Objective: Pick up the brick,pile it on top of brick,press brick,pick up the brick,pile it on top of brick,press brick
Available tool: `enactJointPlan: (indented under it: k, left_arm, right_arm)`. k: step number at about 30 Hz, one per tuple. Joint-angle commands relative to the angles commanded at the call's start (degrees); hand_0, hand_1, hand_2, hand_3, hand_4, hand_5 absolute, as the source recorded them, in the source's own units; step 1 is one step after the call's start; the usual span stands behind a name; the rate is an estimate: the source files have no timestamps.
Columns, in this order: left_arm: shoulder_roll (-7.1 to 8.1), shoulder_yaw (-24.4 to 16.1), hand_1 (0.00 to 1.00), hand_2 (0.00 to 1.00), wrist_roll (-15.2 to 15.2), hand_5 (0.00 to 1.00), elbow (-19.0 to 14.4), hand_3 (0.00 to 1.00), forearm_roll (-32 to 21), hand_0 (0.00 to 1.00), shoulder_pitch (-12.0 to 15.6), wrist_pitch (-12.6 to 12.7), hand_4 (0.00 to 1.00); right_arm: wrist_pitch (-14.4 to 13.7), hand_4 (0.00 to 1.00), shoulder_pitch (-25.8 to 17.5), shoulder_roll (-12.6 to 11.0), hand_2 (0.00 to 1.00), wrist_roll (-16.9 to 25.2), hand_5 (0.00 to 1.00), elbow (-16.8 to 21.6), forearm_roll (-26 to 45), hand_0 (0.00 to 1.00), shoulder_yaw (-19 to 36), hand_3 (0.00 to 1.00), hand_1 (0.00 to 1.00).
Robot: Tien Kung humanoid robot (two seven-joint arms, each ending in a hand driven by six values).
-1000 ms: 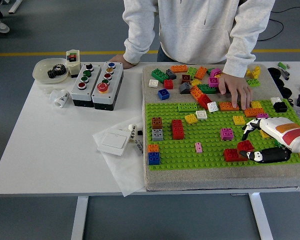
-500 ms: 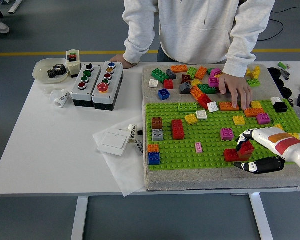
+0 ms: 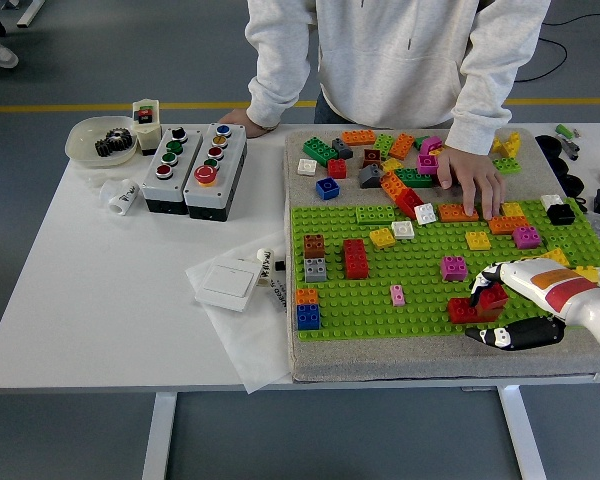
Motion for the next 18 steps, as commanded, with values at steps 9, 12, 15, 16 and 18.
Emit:
enactJointPlan:
  k: [9,12,15,16,18]
  left_arm:
    - [-0.05,0.0,0.745,0.789,0.0,0.625,0.0,0.626,0.0,0.726,0.0,0.0,0.677]
    - [-0.06,0.0,0.745,0.789,0.0,0.625,0.0,0.626,0.0,0.726,0.0,0.0,0.677]
    - [-0.03,0.1,0.747,0.789,0.0,0.625,0.0,0.626,-0.1,0.726,0.0,0.0,0.677]
    - [-0.03,0.1,0.747,0.789,0.0,0.625,0.0,0.626,-0.1,0.726,0.0,0.0,0.677]
    - [-0.01,0.2,0.747,0.789,0.0,0.625,0.0,0.626,-0.2,0.726,-0.1,0.0,0.677]
  right_arm:
    - [-0.1,0.822,0.1,0.4,0.694,0.1,0.473,-1.6,0.2,0.657,0.0,0.527,0.648]
    - [0.0,0.822,0.0,0.5,0.694,0.1,0.473,-1.9,0.2,0.657,0.0,0.527,0.648]
    - [0.0,0.823,0.0,0.5,0.694,0.1,0.474,-2.0,0.1,0.65,0.1,0.528,0.648]
    - [0.0,0.823,0.0,0.4,0.694,0.1,0.474,-2.0,0.1,0.65,0.2,0.528,0.648]
    - [0.1,0.823,-0.1,0.3,0.694,0.0,0.474,-1.9,0.1,0.65,0.3,0.528,0.648]
